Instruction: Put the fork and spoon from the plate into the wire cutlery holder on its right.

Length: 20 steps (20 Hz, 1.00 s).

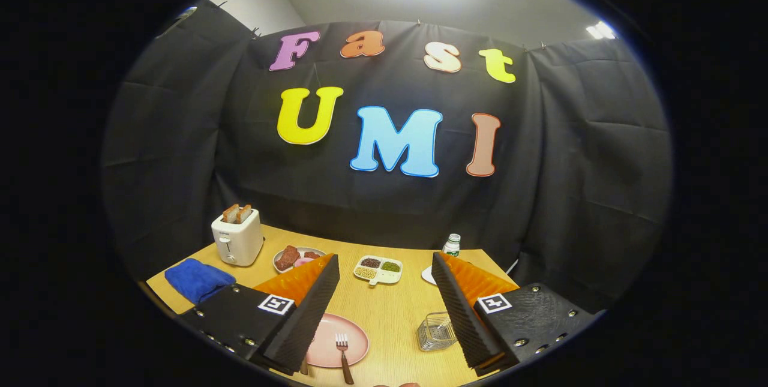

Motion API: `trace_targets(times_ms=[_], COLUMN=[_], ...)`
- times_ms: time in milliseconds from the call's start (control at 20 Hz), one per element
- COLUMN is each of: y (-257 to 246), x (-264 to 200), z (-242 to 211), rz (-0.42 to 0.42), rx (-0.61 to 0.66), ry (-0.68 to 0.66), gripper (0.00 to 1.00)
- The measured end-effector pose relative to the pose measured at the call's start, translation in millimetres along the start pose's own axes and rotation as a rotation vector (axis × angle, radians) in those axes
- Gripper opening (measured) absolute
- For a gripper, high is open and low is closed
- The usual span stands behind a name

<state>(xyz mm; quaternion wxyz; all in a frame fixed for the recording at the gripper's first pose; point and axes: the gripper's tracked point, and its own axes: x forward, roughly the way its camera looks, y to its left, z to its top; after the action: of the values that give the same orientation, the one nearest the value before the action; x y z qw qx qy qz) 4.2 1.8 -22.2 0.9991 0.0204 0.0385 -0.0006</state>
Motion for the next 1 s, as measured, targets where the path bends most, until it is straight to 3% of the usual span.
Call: trace_targets(times_ms=[350,550,750,1000], y=[16,30,40,49], x=[0,-5,-4,-12], z=[-55,-109,-158,-201], rz=[0.047,0.092,0.134,0.181], rx=[-0.026,-0.047,-0.023,-0.03], ry=[0.144,0.296,0.459,0.621], gripper=[0.96,0.95,0.75,0.75])
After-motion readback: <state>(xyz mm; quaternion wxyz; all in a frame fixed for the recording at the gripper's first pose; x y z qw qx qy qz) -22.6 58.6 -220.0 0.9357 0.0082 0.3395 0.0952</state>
